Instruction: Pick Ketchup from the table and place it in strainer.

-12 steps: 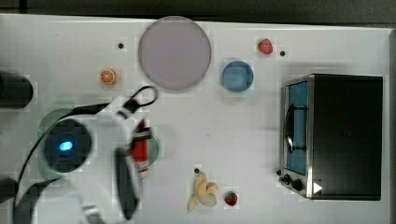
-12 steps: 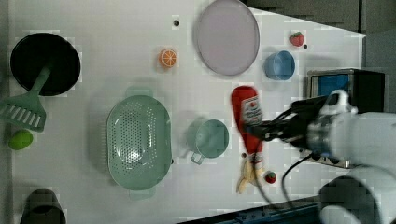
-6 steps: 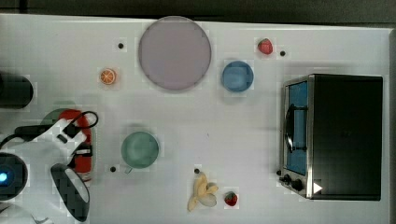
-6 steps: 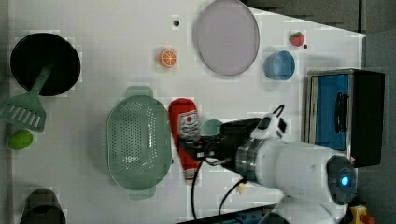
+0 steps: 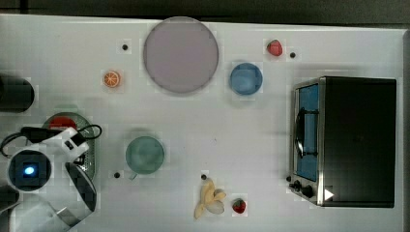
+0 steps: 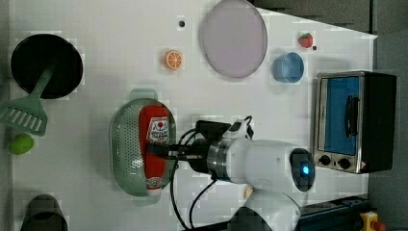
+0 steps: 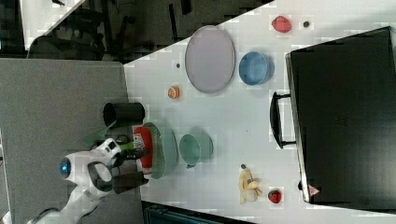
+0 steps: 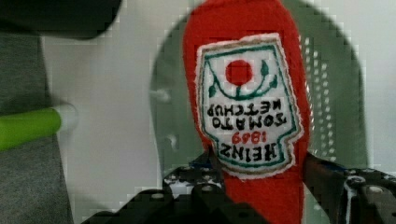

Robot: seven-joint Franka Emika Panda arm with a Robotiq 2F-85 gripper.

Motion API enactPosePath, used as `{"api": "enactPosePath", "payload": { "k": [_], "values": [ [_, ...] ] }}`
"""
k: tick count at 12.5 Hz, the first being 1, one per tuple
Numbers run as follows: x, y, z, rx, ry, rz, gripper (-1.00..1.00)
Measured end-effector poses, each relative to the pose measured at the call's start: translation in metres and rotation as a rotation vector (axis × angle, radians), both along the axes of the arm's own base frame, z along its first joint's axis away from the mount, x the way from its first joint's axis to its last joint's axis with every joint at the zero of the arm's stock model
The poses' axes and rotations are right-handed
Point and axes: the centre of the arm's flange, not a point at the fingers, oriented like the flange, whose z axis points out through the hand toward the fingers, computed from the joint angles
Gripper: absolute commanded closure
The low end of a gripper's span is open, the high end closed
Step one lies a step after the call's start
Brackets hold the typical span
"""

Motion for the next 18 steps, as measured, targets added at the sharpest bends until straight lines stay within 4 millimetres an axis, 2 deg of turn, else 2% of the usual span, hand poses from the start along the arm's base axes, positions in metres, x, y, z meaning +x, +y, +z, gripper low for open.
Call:
{"api": "enactPosePath", "payload": {
  "k": [1, 3, 5, 6, 8, 9, 11, 13, 14, 15, 18],
  "values": [
    [-0.001, 0.000, -0.014, 0.009, 0.019, -0.012, -0.18],
    [-0.001, -0.004, -0.036, 0.010, 0.039, -0.017, -0.60],
    [-0.002, -0.010, -0.043, 0.013, 0.045, -0.035, -0.99],
    [-0.002, -0.010, -0.040, 0.011, 0.036, -0.032, -1.00],
    [0.001, -0.012, -0.024, 0.005, 0.005, -0.032, -1.00],
    [0.005, -0.014, -0.008, 0.000, -0.027, -0.033, -1.00],
    [0.019, -0.026, 0.036, -0.024, -0.105, -0.056, -1.00],
    [0.039, -0.055, 0.081, -0.082, -0.144, -0.116, -1.00],
    [0.050, -0.077, 0.099, -0.112, -0.152, -0.161, -1.00],
    [0.061, -0.104, 0.114, -0.152, -0.145, -0.208, -1.00],
    [0.089, -0.203, 0.157, -0.247, -0.090, -0.391, -1.00]
  ]
}}
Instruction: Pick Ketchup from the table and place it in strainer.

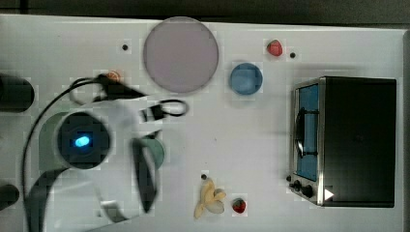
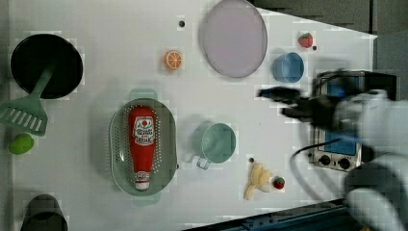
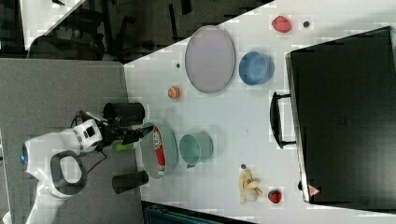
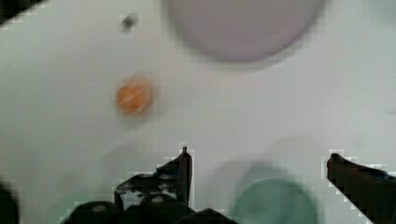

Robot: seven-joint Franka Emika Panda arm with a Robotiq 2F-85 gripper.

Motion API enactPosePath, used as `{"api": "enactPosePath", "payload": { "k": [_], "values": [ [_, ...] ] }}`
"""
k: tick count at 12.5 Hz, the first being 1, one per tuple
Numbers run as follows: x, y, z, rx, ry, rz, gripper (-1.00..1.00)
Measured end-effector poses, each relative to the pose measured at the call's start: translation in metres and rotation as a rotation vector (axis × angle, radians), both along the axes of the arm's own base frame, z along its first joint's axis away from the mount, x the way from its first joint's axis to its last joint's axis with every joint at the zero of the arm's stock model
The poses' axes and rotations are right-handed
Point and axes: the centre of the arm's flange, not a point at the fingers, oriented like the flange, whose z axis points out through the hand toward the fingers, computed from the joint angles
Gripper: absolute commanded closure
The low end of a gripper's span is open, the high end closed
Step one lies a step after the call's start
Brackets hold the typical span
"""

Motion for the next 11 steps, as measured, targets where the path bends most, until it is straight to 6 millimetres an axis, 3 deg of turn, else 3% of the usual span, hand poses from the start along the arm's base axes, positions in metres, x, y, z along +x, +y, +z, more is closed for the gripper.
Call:
{"api": "enactPosePath", "payload": {
  "k": [3, 6, 8, 11],
  "values": [
    [0.007, -0.100, 0.058, -0.016, 0.104, -0.200, -1.00],
    [-0.006, -0.168, 0.124, 0.019, 0.159, -0.340, -1.00],
    [-0.016, -0.189, 0.163, 0.020, 0.180, -0.379, -1.00],
    [-0.015, -0.179, 0.196, 0.034, 0.149, -0.360, -1.00]
  ]
}}
